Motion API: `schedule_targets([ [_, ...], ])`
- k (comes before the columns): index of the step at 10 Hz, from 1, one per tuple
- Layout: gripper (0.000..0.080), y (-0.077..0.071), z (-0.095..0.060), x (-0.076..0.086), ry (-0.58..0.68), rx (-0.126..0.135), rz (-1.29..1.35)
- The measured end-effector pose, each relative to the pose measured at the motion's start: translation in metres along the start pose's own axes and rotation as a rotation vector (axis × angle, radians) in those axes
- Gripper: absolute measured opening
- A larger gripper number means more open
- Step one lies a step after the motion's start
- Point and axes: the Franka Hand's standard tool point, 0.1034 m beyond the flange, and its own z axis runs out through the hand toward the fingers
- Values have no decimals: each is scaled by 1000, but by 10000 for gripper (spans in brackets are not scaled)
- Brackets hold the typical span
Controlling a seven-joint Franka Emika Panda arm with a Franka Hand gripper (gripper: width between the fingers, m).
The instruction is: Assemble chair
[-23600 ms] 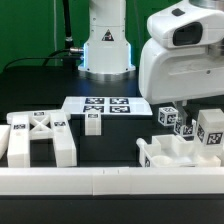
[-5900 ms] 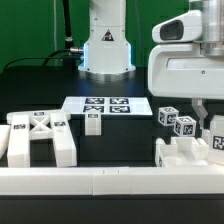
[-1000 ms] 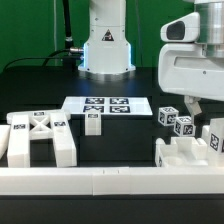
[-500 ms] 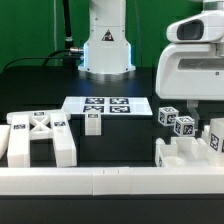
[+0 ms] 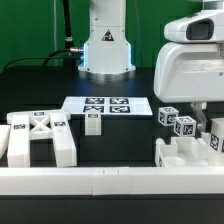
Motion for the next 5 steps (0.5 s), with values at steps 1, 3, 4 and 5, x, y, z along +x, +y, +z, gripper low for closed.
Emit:
schedule_targets([
  [1,300,0,0,0,0,0,1],
  [3,285,0,0,0,0,0,17],
  [4,285,0,0,0,0,0,26],
  [5,285,1,0,0,0,2,113],
])
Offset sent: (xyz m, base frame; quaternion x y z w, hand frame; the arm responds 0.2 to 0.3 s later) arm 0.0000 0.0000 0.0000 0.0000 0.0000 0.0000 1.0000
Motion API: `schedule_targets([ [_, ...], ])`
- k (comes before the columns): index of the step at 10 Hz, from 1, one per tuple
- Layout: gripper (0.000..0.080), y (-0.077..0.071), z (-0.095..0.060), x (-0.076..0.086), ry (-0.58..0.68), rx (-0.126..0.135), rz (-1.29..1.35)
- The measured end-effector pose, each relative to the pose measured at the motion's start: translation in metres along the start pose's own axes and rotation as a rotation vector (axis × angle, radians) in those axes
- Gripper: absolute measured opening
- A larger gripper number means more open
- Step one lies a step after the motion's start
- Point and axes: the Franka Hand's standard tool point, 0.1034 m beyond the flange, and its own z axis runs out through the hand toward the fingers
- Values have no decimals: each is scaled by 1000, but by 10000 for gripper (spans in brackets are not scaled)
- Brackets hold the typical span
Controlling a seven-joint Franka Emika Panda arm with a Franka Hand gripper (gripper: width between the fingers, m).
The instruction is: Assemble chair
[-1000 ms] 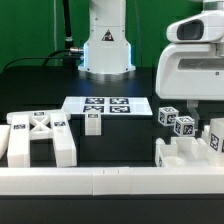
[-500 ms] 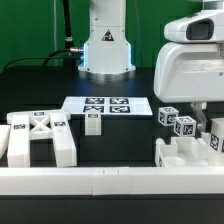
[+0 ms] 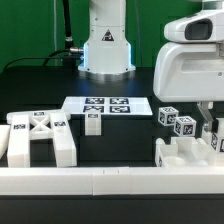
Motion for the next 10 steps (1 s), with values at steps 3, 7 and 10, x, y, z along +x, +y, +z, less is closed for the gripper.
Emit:
schedule_targets([
  [3,285,3,0,1,-1,15,392],
  [7,287,2,0,-1,-13,15,878],
  [10,287,2,0,-1,-17,13,1094],
])
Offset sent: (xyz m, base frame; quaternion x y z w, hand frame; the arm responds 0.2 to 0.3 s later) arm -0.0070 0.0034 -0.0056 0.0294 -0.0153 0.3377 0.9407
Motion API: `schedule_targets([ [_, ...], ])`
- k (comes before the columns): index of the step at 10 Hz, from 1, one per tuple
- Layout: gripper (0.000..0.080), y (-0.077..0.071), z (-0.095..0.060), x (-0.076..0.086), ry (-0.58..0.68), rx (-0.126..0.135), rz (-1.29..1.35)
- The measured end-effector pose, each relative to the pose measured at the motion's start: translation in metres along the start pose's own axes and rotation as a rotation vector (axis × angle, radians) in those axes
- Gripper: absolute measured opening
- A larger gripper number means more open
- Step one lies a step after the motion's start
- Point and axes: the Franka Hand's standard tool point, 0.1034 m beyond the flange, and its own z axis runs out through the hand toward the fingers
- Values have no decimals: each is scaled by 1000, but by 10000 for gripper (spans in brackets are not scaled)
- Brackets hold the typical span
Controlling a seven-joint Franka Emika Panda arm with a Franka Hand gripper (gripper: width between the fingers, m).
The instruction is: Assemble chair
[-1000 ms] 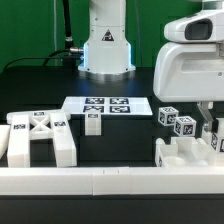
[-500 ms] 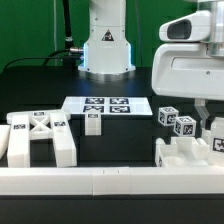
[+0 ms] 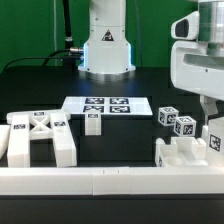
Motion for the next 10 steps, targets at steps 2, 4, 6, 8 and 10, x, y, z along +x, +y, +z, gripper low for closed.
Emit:
schedule_targets([
  [2,287,0,0,0,-1,0,57],
  [4,447,0,-1,1,0,2,-35],
  [6,600,-1,0,-5,5,-1,-262],
  [8,638,-2,-1,-5,5,0,-470],
  [10,648,-3,-2,-3,8,1,-633],
])
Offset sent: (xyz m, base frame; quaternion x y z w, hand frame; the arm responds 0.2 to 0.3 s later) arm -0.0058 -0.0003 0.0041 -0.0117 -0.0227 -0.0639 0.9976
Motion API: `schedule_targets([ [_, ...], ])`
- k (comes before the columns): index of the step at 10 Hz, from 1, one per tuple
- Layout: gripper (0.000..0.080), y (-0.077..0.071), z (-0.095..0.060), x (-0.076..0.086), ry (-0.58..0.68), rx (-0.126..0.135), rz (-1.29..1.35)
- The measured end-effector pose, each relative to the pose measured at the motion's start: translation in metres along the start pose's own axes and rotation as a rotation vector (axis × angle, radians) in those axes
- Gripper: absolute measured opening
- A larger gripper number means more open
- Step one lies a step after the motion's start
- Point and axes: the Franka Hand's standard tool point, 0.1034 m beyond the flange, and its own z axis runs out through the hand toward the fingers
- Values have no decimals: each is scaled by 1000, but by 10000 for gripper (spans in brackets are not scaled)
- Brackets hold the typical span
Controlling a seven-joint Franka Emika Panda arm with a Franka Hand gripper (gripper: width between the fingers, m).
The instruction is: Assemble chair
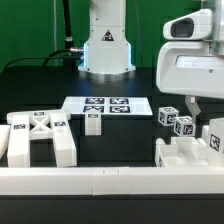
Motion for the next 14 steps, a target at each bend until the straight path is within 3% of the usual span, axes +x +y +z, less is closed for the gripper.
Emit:
schedule_targets([
  [2,649,0,0,0,1,-2,-153],
  [7,649,2,-1,3,12,-39,-699],
  [9,649,5,-1,5,11,-40,-770],
  [11,405,5,-1,6,11,-40,-768],
  [12,405,5,-1,6,11,-40,-767],
  [13,285,5,-1,6,12,-39,-739],
  [14,285,5,-1,6,12,-39,-727],
])
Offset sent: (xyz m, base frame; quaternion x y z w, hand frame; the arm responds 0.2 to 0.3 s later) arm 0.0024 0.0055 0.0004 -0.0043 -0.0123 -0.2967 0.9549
